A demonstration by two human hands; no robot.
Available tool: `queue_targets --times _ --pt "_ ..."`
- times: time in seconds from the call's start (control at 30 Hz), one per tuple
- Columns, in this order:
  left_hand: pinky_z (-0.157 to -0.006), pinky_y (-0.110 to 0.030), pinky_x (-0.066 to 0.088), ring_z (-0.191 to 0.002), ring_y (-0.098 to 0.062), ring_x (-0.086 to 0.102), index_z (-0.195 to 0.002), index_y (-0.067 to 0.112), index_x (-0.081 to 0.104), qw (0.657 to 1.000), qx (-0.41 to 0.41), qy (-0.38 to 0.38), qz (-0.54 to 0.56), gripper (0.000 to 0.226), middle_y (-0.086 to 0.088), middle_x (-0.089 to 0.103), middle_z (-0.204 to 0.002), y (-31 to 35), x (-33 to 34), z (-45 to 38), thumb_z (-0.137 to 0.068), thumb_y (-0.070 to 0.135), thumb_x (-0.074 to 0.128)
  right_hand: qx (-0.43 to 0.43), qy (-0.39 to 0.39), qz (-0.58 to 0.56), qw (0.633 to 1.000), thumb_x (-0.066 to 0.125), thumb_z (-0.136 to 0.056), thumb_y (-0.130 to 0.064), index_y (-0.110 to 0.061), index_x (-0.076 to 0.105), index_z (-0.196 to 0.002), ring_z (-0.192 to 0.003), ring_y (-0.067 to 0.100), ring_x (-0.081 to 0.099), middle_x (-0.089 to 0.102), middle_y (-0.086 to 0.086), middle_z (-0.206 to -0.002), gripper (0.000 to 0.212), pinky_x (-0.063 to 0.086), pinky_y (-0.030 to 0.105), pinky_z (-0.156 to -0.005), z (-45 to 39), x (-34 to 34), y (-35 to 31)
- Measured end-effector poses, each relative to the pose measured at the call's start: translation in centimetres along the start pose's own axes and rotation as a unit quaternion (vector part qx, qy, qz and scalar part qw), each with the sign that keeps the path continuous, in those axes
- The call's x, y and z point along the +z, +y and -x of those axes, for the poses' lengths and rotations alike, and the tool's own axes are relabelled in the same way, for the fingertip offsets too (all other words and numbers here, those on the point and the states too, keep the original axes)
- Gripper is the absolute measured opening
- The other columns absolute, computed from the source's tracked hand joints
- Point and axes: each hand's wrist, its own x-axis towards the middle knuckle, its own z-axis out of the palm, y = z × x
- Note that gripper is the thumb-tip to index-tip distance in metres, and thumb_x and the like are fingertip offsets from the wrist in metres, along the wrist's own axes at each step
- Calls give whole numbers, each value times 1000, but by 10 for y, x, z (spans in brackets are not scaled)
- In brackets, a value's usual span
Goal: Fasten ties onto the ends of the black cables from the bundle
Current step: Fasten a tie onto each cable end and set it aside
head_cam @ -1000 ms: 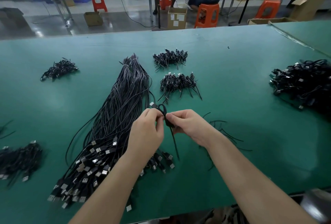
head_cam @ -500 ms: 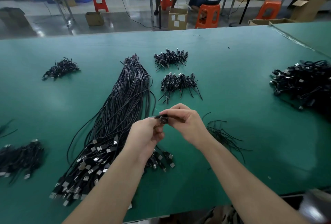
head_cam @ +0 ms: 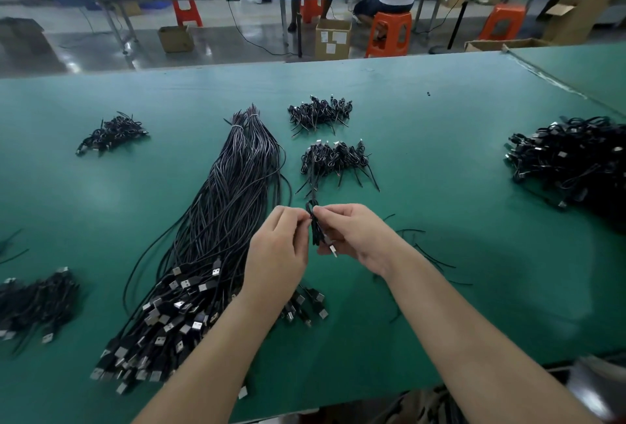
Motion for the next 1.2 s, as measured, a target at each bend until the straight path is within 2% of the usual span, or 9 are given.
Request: queue_targets --times 0.37,0.5,0.6,0.7,0.77,0.87,1.0,1.1,1.2 --pt "-75 -7 44 -78 -3 56 -100 7 69 996 -82 -13 35 6 3 65 -92 3 2 -1 -96 8 65 -62 -12 22 998 68 -95 -12 2 73 -105 -77 18 63 68 10 -86 18 60 27 -77 1 -4 -1" --pt "-58 -10 43 -61 0 56 -89 16 68 973 -203 -25 110 8 10 64 -73 10 2 -6 -96 14 65 -115 -14 54 992 71 -91 -6 -5 75 -108 -88 20 63 71 10 -96 17 57 32 -90 3 -5 2" --pt "-50 -21 43 -50 -6 50 -82 14 69 908 -350 -47 226 14 7 59 -57 11 4 -11 -95 14 67 -174 31 139 974 77 -86 -9 -15 78 -106 -81 18 51 61 -5 -90 21 49 33 -82 2 -7 3" --pt "-49 -24 48 -50 -10 52 -83 3 68 768 -474 -81 422 12 -2 59 -60 10 0 -19 -95 3 65 -200 1 129 971 74 -87 -2 -21 78 -101 -83 20 54 59 3 -92 24 49 35 -81 3 -9 5" --pt "-48 -23 49 -50 -10 52 -82 1 68 734 -491 -111 457 13 -4 58 -62 7 -4 -21 -94 1 63 -201 -28 124 971 68 -89 6 -23 79 -97 -91 20 60 62 7 -97 32 52 34 -89 6 -13 6" --pt "-52 -21 48 -52 -11 52 -82 7 70 820 -422 -119 367 14 -3 60 -60 3 -6 -19 -95 6 65 -175 -50 120 976 59 -95 7 -26 80 -101 -103 20 66 70 3 -103 40 53 30 -99 7 -21 5" --pt "-61 -10 44 -64 -1 56 -89 13 68 980 -159 -62 99 6 6 65 -75 2 -11 -15 -95 10 67 -21 -13 41 999 57 -102 -24 -9 73 -108 -71 16 68 69 7 -83 23 59 28 -72 7 -20 1" --pt "-72 -13 45 -76 -7 55 -94 4 67 999 5 -47 17 1 1 63 -89 4 -10 -12 -94 4 66 17 -30 52 998 60 -99 -38 -9 75 -103 -62 12 56 62 -1 -72 32 53 27 -59 7 -18 1" --pt "-69 -22 47 -75 -12 57 -94 4 67 999 13 -45 17 2 0 63 -89 3 -7 -10 -94 4 66 -47 -54 48 996 64 -98 -20 -11 76 -107 -68 8 52 61 -4 -75 18 50 23 -63 8 -15 0"
